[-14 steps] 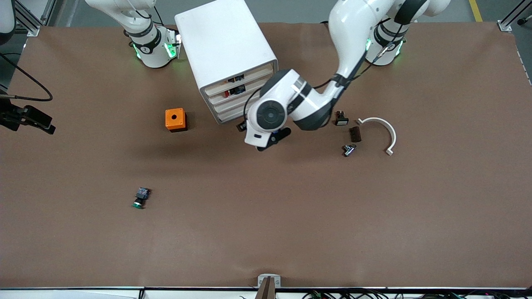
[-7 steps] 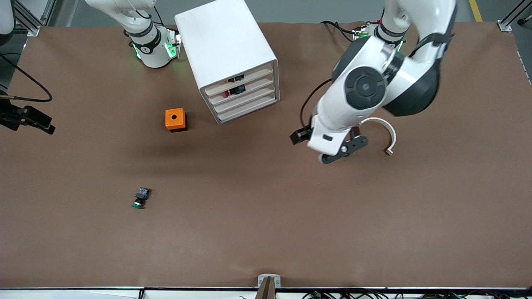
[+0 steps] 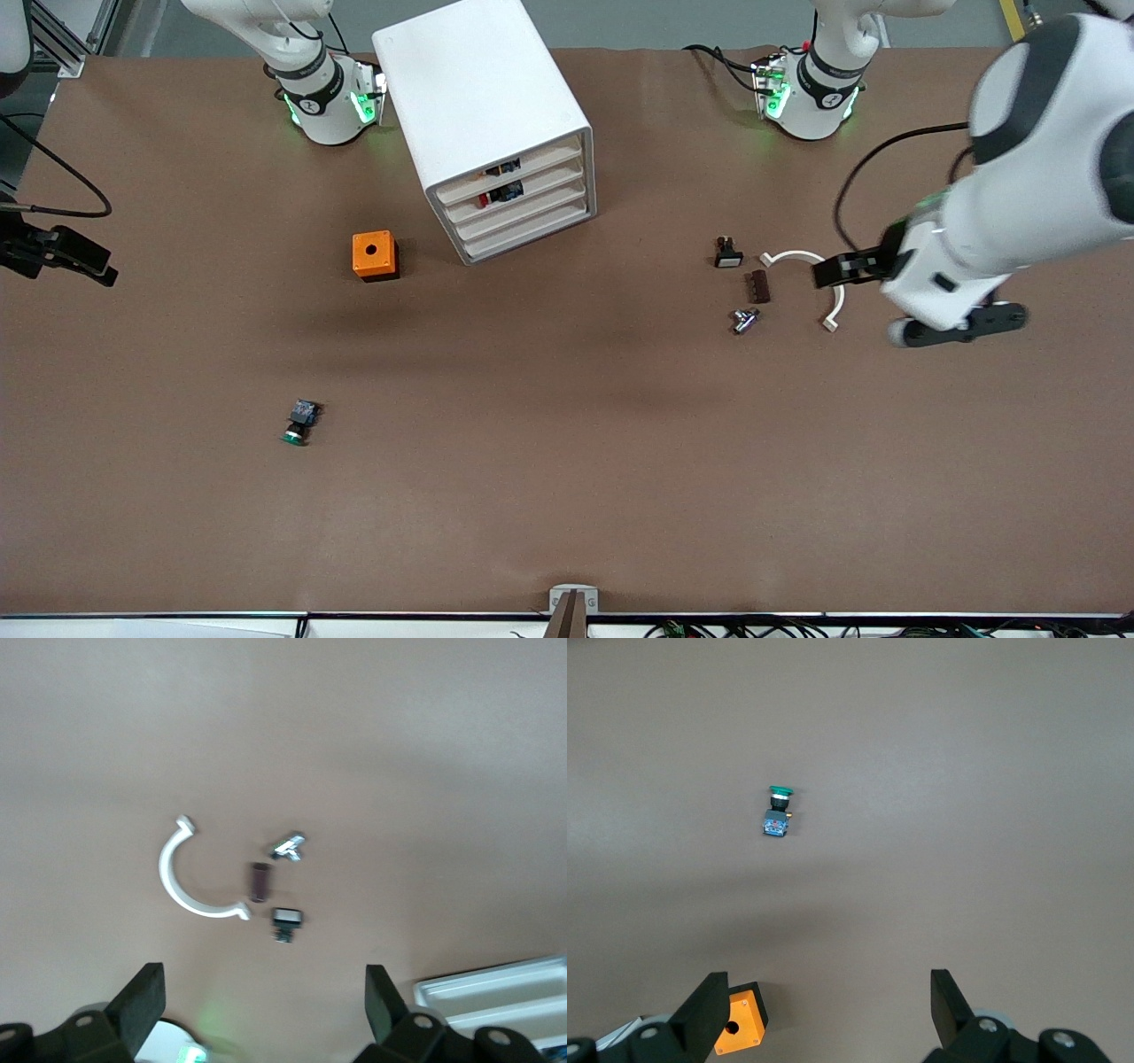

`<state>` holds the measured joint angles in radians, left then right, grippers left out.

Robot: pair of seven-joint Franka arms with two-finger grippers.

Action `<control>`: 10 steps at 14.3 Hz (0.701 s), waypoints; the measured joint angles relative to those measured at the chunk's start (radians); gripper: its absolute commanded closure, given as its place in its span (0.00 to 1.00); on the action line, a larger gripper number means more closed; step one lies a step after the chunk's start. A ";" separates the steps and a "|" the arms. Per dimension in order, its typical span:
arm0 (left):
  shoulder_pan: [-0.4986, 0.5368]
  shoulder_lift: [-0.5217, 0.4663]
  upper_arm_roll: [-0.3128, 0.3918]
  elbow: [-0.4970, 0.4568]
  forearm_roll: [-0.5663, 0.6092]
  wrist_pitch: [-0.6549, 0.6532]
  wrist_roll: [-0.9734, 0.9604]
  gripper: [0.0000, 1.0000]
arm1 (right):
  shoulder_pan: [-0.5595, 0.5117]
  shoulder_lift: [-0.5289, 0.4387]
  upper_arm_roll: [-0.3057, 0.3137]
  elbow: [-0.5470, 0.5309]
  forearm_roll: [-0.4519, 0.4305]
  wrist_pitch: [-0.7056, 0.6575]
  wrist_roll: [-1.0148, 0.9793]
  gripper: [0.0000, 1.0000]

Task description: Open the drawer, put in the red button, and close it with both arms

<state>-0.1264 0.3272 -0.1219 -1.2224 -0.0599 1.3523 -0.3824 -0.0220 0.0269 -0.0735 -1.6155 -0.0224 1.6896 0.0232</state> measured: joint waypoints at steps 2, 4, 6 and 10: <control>0.072 -0.029 0.000 -0.030 0.005 -0.003 0.117 0.01 | 0.000 0.000 0.000 0.000 0.000 0.000 0.000 0.00; 0.130 -0.050 0.000 -0.067 0.017 0.001 0.218 0.01 | 0.000 0.000 0.000 0.000 0.000 0.000 0.000 0.00; 0.146 -0.058 0.000 -0.114 0.047 0.053 0.262 0.01 | 0.000 0.000 0.000 0.000 0.000 -0.001 0.000 0.00; 0.108 -0.060 0.000 -0.246 0.074 0.253 0.265 0.01 | 0.000 0.000 0.000 0.000 0.000 -0.001 0.000 0.00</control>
<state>-0.0184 0.2672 -0.1218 -1.4685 0.0138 1.6056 -0.1172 -0.0220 0.0269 -0.0737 -1.6159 -0.0224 1.6889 0.0237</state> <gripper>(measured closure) 0.004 0.000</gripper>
